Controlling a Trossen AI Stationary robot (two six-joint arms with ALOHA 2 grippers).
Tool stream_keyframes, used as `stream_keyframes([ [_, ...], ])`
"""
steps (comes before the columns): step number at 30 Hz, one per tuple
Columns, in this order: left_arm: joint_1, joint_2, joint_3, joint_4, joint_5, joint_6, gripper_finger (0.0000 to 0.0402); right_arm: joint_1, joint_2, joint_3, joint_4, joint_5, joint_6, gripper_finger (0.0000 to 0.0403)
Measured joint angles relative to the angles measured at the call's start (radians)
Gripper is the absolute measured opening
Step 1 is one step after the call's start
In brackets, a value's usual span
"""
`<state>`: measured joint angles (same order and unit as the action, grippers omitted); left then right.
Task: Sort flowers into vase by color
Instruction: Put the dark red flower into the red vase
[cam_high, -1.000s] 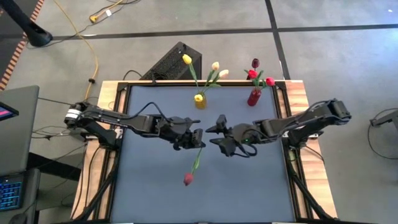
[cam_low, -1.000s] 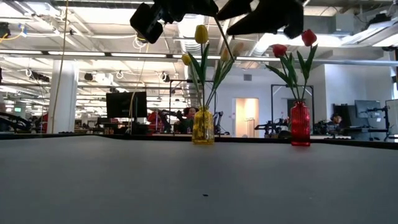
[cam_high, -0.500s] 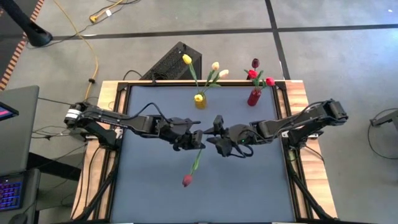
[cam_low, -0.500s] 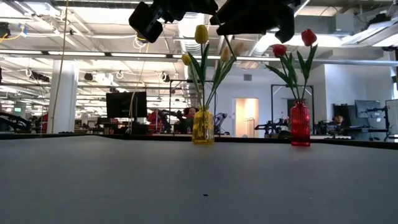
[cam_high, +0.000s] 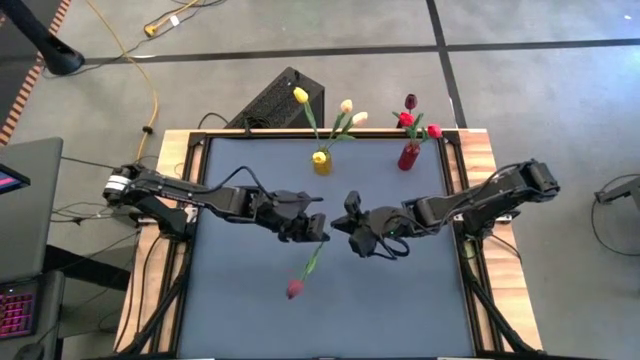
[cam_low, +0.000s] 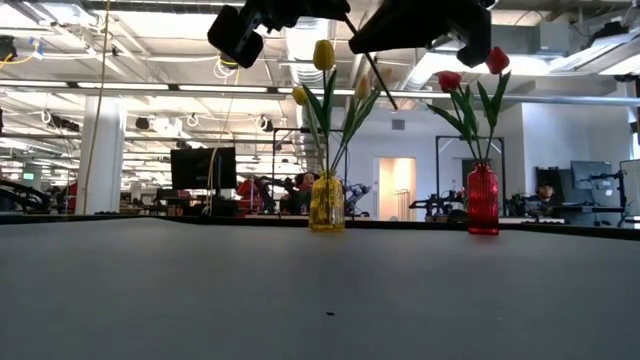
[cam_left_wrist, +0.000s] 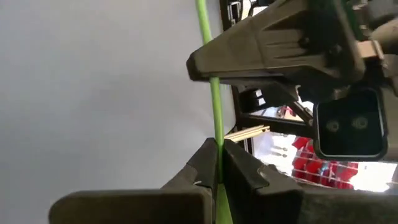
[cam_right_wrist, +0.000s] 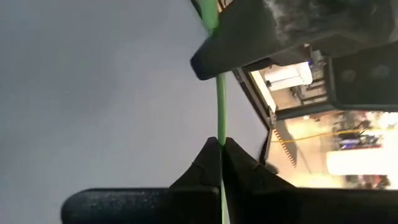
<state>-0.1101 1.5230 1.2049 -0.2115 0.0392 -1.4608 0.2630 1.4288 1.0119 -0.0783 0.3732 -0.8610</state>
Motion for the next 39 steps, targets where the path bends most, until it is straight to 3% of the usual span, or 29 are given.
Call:
stream_keyframes([
  [9,0.043,0.0,0.001,0.057,-0.018,0.177,0.0096,0.004,-0.038,0.0,-0.137,-0.052,0.227,0.0024],
  [16,0.103,-0.007,0.044,0.066,-0.022,0.416,0.0159,-0.062,-0.191,0.0,-0.371,-0.238,0.376,0.0024],
  [20,0.113,-0.05,0.045,0.041,-0.113,0.509,0.0168,-0.109,-0.321,-0.017,-0.455,-0.322,0.438,0.0024],
  [26,0.116,-0.152,0.046,-0.056,-0.334,0.749,0.0169,-0.167,-0.565,-0.095,-0.462,-0.38,0.515,0.0024],
  [30,0.109,-0.184,0.046,-0.072,-0.387,0.885,0.0169,-0.205,-0.756,-0.168,-0.399,-0.379,0.563,0.0024],
  [39,0.087,-0.163,0.034,-0.063,-0.467,0.9,0.0169,-0.306,-1.109,-0.304,-0.218,-0.329,0.668,0.0024],
])
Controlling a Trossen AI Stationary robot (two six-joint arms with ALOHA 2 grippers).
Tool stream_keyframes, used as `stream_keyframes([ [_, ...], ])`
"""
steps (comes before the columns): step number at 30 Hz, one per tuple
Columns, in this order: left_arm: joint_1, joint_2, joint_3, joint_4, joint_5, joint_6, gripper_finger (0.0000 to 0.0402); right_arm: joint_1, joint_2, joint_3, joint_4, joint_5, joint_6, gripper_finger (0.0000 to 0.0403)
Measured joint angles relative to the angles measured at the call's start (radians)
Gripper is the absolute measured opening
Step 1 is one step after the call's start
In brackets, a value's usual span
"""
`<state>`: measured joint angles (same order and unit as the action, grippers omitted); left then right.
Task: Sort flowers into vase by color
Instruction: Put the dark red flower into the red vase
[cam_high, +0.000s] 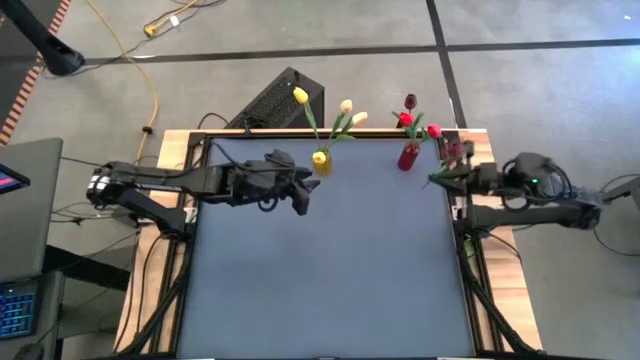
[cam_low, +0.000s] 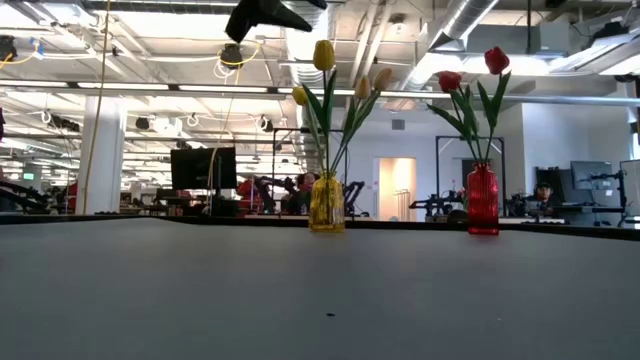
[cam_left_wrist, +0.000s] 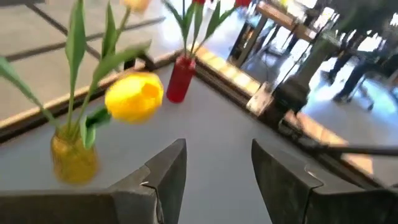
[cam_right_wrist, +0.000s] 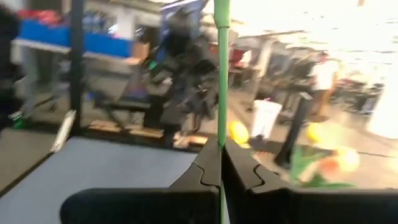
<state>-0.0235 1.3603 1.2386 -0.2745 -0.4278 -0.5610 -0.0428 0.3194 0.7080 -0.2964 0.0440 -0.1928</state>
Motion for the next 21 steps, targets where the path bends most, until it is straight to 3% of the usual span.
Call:
stream_keyframes([
  [6,-0.004,0.008,-0.036,0.0,-0.002,-0.039,0.0169,-0.056,-0.095,-0.024,0.017,0.13,0.027,0.0024],
  [17,-0.004,0.033,-0.05,0.013,0.016,-0.081,0.0169,-0.132,-0.102,-0.024,0.014,0.357,0.039,0.0024],
  [21,-0.004,0.032,-0.049,0.012,0.023,-0.082,0.0169,-0.164,-0.102,-0.024,0.013,0.395,0.054,0.0024],
])
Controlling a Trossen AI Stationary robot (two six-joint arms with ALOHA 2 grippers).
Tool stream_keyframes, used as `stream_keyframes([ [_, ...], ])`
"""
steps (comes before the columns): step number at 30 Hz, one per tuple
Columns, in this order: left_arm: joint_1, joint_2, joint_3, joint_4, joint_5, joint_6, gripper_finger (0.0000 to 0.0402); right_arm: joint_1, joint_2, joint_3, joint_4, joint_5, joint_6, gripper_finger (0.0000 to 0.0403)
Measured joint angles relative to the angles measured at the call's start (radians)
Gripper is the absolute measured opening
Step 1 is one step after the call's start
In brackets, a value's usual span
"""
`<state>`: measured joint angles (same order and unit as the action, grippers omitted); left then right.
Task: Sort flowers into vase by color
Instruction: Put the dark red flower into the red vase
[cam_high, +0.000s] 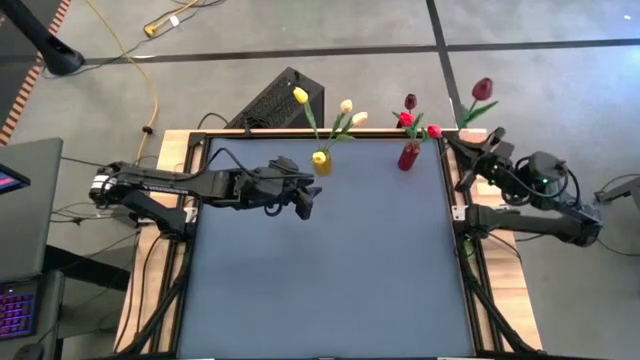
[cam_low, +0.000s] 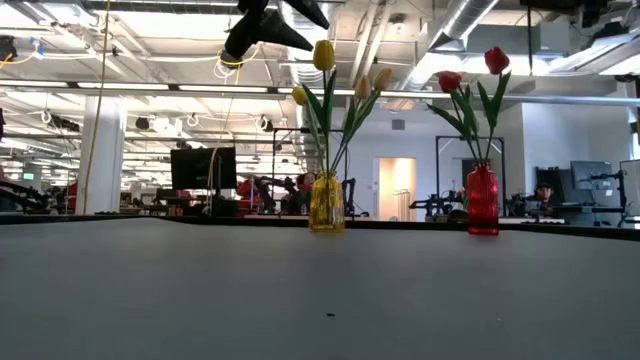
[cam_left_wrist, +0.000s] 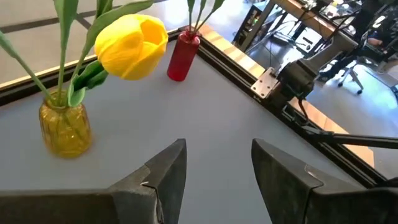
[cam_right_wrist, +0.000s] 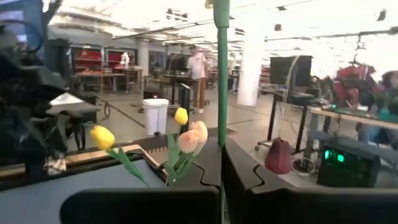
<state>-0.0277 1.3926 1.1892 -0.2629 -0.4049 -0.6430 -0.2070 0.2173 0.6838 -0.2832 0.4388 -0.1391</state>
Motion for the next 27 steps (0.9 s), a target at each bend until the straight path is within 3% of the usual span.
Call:
stream_keyframes([
  [6,0.0,0.0,0.0,0.0,0.001,-0.001,0.0169,-0.068,0.0,0.0,-0.01,0.164,0.086,0.0024],
  [14,0.0,0.0,0.0,0.0,0.007,0.002,0.0169,-0.157,0.013,0.0,-0.089,0.261,0.154,0.0024],
  [23,0.0,0.0,0.0,-0.001,0.009,0.018,0.0169,-0.269,0.116,0.0,-0.104,0.401,0.2,0.0024],
  [27,0.0,0.0,0.0,-0.001,0.035,0.031,0.0169,-0.336,0.161,0.0,-0.085,0.412,0.203,0.0025],
])
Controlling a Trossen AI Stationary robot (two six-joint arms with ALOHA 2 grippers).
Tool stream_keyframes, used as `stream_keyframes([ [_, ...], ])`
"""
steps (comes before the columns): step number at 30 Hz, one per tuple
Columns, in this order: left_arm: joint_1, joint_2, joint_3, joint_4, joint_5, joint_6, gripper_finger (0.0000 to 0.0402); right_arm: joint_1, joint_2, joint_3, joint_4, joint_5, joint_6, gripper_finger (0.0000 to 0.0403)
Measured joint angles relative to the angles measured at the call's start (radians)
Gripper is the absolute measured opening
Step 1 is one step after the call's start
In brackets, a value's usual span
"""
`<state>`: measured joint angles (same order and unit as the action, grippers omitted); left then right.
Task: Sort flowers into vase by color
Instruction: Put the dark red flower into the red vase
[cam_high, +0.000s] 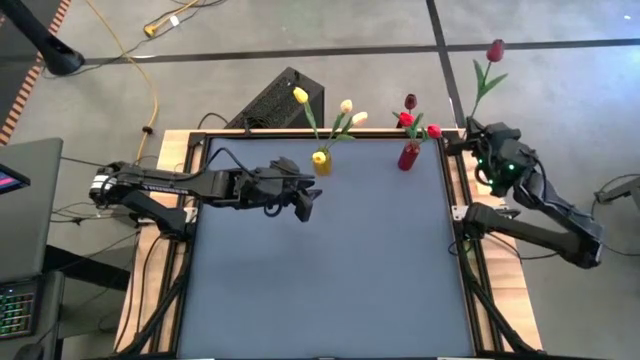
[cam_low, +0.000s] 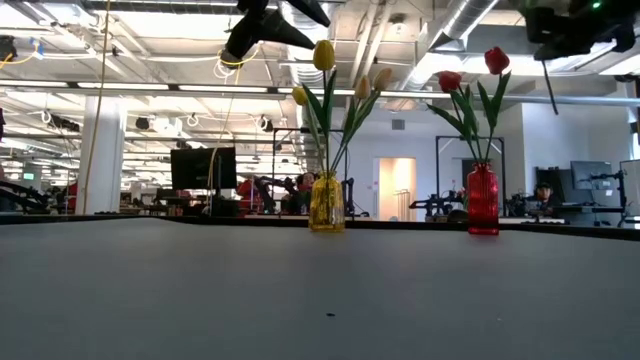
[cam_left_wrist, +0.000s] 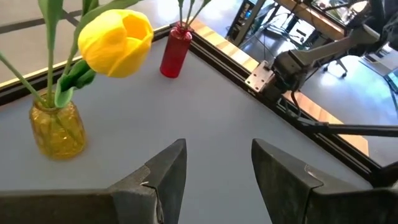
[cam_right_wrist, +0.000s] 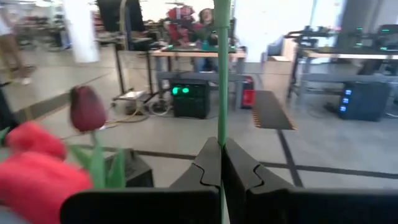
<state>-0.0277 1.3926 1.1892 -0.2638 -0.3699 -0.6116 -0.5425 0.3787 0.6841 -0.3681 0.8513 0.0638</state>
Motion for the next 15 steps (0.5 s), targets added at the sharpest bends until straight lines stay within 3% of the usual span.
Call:
stream_keyframes([
  [9,-0.008,0.0,0.0,0.0,0.001,0.033,0.0169,-0.153,0.133,0.0,0.242,-0.08,-0.001,0.0025],
  [15,-0.014,0.0,0.001,-0.001,0.027,0.039,0.0169,-0.26,0.168,0.0,0.287,-0.173,0.097,0.0025],
])
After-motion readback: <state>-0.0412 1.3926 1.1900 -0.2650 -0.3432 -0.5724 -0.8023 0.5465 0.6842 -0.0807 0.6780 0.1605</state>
